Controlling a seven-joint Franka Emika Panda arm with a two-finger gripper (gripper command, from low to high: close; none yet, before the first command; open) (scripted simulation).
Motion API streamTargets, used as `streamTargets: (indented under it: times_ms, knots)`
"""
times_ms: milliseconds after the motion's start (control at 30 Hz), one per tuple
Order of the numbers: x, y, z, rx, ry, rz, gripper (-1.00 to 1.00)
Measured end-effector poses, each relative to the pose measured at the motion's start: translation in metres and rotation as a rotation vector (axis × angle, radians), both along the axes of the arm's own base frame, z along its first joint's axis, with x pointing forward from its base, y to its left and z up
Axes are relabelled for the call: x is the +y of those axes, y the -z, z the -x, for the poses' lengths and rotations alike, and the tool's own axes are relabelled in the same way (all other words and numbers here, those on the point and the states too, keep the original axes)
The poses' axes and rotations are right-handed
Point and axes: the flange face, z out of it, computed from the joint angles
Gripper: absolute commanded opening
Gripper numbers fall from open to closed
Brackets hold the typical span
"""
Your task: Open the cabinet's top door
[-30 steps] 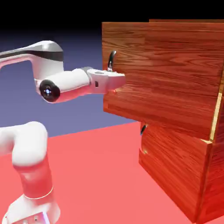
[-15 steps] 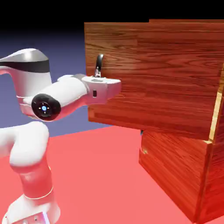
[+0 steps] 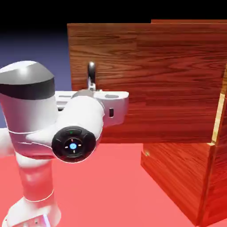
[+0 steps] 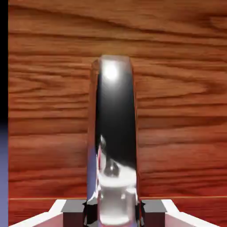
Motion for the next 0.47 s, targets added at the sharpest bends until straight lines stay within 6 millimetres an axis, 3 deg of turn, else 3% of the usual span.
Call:
streamTargets:
  times_ms: [467]
  knots:
    - [-0.115,0.000,-0.021,0.000,-0.292,0.000,-1.00]
